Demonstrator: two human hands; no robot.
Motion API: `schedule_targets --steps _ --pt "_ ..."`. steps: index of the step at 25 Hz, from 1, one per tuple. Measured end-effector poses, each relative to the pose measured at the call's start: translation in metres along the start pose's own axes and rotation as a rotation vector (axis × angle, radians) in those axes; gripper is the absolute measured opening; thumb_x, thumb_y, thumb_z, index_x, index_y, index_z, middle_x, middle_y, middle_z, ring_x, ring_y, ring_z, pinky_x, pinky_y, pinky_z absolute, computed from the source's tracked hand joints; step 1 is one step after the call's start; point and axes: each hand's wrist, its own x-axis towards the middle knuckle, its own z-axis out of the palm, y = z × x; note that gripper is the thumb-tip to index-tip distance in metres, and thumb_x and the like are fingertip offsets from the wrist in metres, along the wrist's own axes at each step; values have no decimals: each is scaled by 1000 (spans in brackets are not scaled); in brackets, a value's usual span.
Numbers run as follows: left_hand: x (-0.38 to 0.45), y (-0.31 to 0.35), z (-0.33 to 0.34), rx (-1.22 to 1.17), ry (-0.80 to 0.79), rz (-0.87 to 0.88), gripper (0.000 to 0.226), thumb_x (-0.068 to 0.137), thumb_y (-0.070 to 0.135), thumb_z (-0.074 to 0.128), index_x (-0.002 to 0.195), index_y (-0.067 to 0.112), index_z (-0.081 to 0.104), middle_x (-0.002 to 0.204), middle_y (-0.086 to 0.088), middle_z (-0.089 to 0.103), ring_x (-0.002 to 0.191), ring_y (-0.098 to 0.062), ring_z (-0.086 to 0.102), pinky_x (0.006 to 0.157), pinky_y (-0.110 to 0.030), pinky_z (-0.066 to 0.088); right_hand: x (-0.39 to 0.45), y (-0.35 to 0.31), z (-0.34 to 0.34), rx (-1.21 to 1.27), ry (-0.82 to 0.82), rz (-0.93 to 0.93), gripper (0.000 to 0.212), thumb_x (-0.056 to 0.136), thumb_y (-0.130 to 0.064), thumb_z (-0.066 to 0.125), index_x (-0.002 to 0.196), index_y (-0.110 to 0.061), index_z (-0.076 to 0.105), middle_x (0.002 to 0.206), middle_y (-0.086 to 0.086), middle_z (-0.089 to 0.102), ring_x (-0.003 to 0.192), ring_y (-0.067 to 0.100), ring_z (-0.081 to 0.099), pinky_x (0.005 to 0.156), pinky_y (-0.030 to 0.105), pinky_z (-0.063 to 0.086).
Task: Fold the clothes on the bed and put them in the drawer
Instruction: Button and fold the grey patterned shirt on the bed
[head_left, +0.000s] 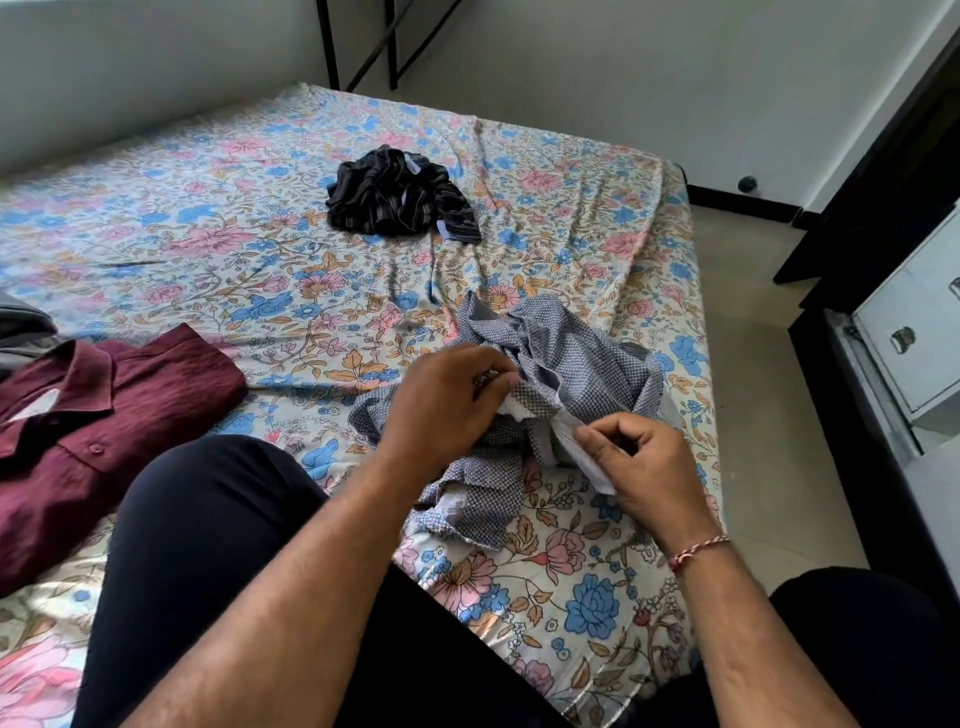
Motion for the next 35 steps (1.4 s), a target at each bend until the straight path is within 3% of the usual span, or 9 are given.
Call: schedule_targets --steps 3,5,11,14,17,22,26,33,35 --pt "2 -6 -36 13 -292 -36 18 86 41 81 96 26 78 80 16 70 65 1 62 63 -18 49 -3 -5 -25 96 -68 65 4 87 -21 77 91 -22 77 90 -2 76 78 10 72 64 27 60" --pt "-2 -16 -55 118 -367 -31 15 86 38 83 96 28 78 83 18 70 73 -4 66 69 -25 51 -7 -8 -37 200 -58 136 5 85 -20 77 90 -17 77 91 6 76 71 15 73 55 26 58" --pt "-9 -11 -52 65 14 190 21 96 19 67 114 21 79 102 8 76 84 -14 72 77 -32 58 -21 -29 -47 585 41 228 15 75 -16 78 88 -8 77 97 17 76 80 29 72 61 29 63" --pt "-13 -1 -52 -51 331 232 18 95 14 73 112 14 81 103 2 78 89 -14 75 79 -28 59 -30 -50 -48 773 52 234 15 77 -8 73 91 -7 78 102 11 77 93 24 74 71 29 63" --pt "-14 17 -53 -81 505 357 16 99 15 70 107 6 81 98 -4 78 87 -18 75 76 -29 58 -40 -75 -45 842 40 190 12 78 -6 73 86 -11 79 96 7 75 88 17 72 71 26 61" --pt "-18 40 -42 -25 471 626 11 95 10 73 101 5 81 93 -5 79 78 -18 72 65 -37 55 -52 -105 -42 864 26 127 18 76 -1 71 85 -12 81 91 7 77 83 14 73 71 23 61" --pt "-25 47 -37 -30 396 670 10 92 11 80 101 7 83 98 -3 78 81 -22 68 71 -36 52 -55 -115 -36 823 17 103 13 71 -13 77 82 -17 81 88 6 75 80 16 70 72 26 61" --pt "-27 49 -37 19 384 667 10 95 15 76 99 9 83 98 -4 76 85 -26 62 77 -36 50 -56 -121 -30 772 -6 88 23 67 -23 81 89 -14 80 96 14 75 91 27 70 91 43 59" --pt "-27 49 -35 21 371 670 11 95 18 77 99 10 83 98 -4 76 85 -26 63 75 -38 51 -56 -122 -28 787 -18 77 24 66 -23 80 89 -13 81 94 13 75 89 24 71 86 36 61"
